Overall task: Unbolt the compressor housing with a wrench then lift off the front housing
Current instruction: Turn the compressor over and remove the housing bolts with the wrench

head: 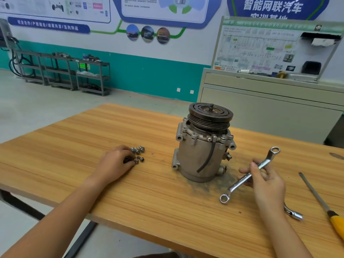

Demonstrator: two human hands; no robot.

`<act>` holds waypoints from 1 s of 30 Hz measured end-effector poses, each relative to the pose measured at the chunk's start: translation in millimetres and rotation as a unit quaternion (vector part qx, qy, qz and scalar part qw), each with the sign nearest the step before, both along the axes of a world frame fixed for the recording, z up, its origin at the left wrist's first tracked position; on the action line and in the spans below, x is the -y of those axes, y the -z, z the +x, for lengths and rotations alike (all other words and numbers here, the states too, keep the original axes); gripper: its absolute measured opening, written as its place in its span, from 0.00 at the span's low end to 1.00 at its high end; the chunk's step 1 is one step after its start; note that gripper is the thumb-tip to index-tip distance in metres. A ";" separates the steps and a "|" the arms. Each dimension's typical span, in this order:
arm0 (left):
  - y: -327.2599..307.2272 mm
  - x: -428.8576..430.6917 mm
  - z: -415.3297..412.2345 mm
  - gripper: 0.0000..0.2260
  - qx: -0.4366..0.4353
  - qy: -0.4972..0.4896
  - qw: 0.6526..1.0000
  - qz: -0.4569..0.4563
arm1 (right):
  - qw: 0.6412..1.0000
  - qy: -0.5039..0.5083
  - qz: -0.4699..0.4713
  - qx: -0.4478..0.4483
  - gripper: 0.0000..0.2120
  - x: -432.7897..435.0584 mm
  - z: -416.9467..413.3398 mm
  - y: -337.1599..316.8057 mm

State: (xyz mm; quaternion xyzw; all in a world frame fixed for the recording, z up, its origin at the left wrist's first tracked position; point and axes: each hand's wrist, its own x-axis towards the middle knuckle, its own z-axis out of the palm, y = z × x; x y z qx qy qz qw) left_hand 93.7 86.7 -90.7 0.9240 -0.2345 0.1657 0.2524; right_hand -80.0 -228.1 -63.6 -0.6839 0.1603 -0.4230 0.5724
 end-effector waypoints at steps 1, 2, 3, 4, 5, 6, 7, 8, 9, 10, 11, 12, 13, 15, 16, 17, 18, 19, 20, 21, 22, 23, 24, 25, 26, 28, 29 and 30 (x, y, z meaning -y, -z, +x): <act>0.4 -0.3 -0.9 0.11 0.001 0.004 1.000 -0.013 | 1.000 0.002 -0.009 0.004 0.06 -0.6 -0.3 0.0; 0.3 0.1 -2.4 0.13 0.004 0.009 0.999 -0.033 | 1.000 0.006 -0.022 0.010 0.07 -1.6 -0.7 0.1; -0.8 1.2 -4.5 0.14 0.011 0.016 0.998 -0.060 | 0.999 0.014 -0.037 0.020 0.07 -2.5 -0.9 0.7; -3.5 3.9 -7.8 0.16 0.023 0.024 0.995 -0.095 | 0.997 0.026 -0.057 0.034 0.07 -3.7 -0.9 1.3; -7.9 8.7 -12.8 0.16 0.036 0.034 0.990 -0.135 | 0.995 0.035 -0.080 0.051 0.08 -5.2 -1.1 2.3; -13.0 15.7 -18.4 0.17 0.047 0.046 0.982 -0.175 | 0.991 0.038 -0.111 0.062 0.09 -7.6 -1.4 3.5; -18.8 24.6 -24.1 0.19 0.052 0.062 0.975 -0.207 | 0.986 0.034 -0.147 0.065 0.09 -11.0 -1.6 4.9; -25.3 35.3 -29.7 0.21 0.043 0.086 0.969 -0.229 | 0.981 0.025 -0.184 0.059 0.09 -14.4 -1.6 7.0; -31.5 46.5 -34.7 0.25 0.022 0.113 0.963 -0.245 | 0.975 0.017 -0.216 0.048 0.07 -17.7 -0.4 9.4; -37.1 58.2 -38.7 0.29 -0.012 0.140 0.955 -0.262 | 0.971 0.012 -0.234 0.035 0.07 -20.3 1.3 11.3; -42.8 70.5 -40.9 0.33 -0.057 0.161 0.943 -0.286 | 0.970 0.014 -0.241 0.025 0.10 -21.9 3.7 12.3; -47.8 82.3 -40.3 0.36 -0.112 0.173 0.926 -0.317 | 0.971 0.016 -0.240 0.014 0.13 -22.8 5.9 12.2; -52.7 93.7 -37.9 0.38 -0.169 0.175 0.903 -0.354 | 0.973 0.014 -0.230 0.004 0.13 -24.2 7.0 10.9; -61.0 114.4 -27.5 0.35 -0.267 0.166 0.855 -0.413 | 0.978 0.004 -0.210 -0.013 0.12 -26.7 5.7 7.2; -63.9 123.3 -21.3 0.31 -0.304 0.168 0.835 -0.428 | 0.977 0.001 -0.210 -0.018 0.11 -27.4 4.0 5.6; -66.0 131.1 -15.4 0.28 -0.336 0.179 0.816 -0.435 | 0.975 -0.001 -0.223 -0.025 0.10 -27.9 1.1 3.9; -67.7 137.7 -9.6 0.25 -0.364 0.192 0.797 -0.442 | 0.969 -0.004 -0.242 -0.038 0.09 -28.2 -1.8 2.2; -69.5 142.2 -5.6 0.23 -0.385 0.198 0.780 -0.451 | 0.964 -0.010 -0.261 -0.058 0.08 -28.1 -5.3 0.6; -71.0 144.6 -2.6 0.22 -0.396 0.193 0.770 -0.462 | 0.957 -0.016 -0.276 -0.085 0.08 -28.3 -8.4 -1.6; -71.6 145.6 -0.2 0.20 -0.397 0.178 0.767 -0.471 | 0.951 -0.018 -0.285 -0.115 0.09 -27.7 -10.9 -4.1; -71.4 145.7 1.3 0.19 -0.393 0.162 0.769 -0.477 | 0.945 -0.014 -0.293 -0.143 0.10 -26.3 -13.4 -7.2; -70.8 146.3 1.8 0.17 -0.388 0.152 0.770 -0.483 | 0.939 -0.002 -0.302 -0.163 0.12 -24.6 -15.0 -11.1; -69.6 147.0 2.0 0.16 -0.381 0.147 0.769 -0.491 | 0.935 0.015 -0.310 -0.175 0.13 -23.7 -16.6 -16.2; -68.4 148.1 1.4 0.14 -0.372 0.141 0.768 -0.502 | 0.930 0.030 -0.318 -0.184 0.14 -23.4 -18.3 -22.3; -67.2 148.9 0.2 0.13 -0.360 0.132 0.765 -0.518 | 0.924 0.041 -0.328 -0.193 0.15 -23.2 -19.8 -28.8; -64.0 149.6 -3.9 0.12 -0.341 0.102 0.747 -0.562 | 0.905 0.053 -0.358 -0.222 0.18 -21.7 -21.3 -40.8; -61.2 149.1 -6.2 0.13 -0.334 0.086 0.736 -0.583 | 0.891 0.058 -0.379 -0.243 0.18 -20.2 -21.4 -45.8; -57.7 147.4 -7.6 0.13 -0.326 0.073 0.730 -0.596 | 0.872 0.066 -0.405 -0.266 0.19 -19.1 -21.1 -50.0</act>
